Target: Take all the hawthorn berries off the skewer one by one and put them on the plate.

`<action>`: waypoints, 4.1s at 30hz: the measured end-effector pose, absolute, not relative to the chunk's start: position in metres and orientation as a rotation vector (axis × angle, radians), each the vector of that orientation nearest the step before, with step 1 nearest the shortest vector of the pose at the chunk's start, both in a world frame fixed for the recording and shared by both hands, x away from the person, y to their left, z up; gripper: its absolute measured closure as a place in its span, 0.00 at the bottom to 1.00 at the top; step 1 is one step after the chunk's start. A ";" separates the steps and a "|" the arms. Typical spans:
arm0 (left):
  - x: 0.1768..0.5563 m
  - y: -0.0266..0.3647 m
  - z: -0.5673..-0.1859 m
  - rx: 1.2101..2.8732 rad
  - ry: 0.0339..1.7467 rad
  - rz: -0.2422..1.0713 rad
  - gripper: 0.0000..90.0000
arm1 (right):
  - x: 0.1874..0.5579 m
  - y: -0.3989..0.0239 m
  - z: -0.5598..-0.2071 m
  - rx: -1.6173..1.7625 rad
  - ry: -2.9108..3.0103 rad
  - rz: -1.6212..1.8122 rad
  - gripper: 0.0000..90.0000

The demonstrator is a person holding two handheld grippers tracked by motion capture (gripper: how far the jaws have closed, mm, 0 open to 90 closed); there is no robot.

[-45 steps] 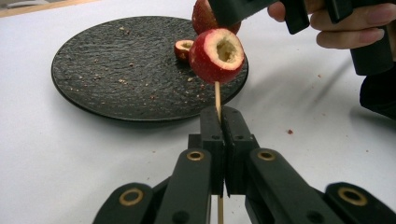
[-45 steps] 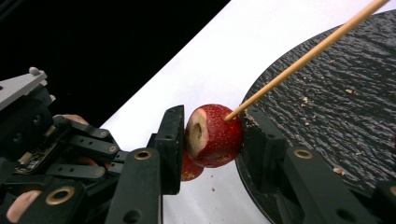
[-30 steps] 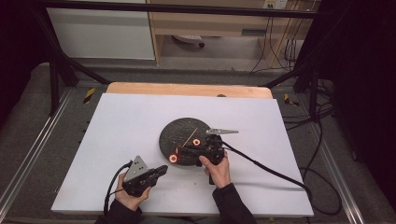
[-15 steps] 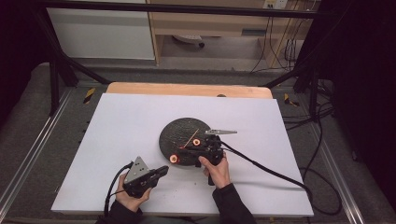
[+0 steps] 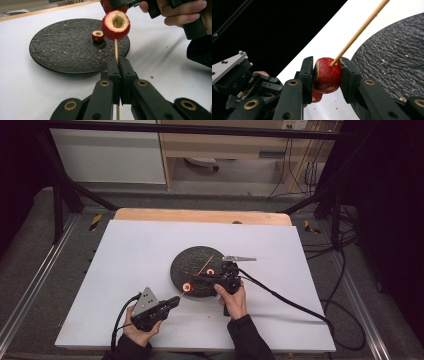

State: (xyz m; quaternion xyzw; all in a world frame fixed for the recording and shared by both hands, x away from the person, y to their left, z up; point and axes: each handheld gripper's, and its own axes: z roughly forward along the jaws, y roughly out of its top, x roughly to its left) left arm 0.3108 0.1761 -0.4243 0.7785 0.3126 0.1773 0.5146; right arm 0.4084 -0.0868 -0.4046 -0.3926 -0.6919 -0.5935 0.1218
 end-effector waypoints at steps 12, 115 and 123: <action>0.307 0.176 -0.419 1.862 0.745 0.454 0.99 | 0.413 -0.095 -0.392 -1.157 -2.004 -1.776 0.76; 0.317 0.191 -0.425 1.841 0.841 0.431 0.98 | 0.419 -0.109 -0.395 -1.311 -2.364 -1.717 0.05; 0.317 0.190 -0.426 1.845 0.841 0.431 0.98 | 0.399 -0.101 -0.401 -1.262 -2.344 -1.719 0.03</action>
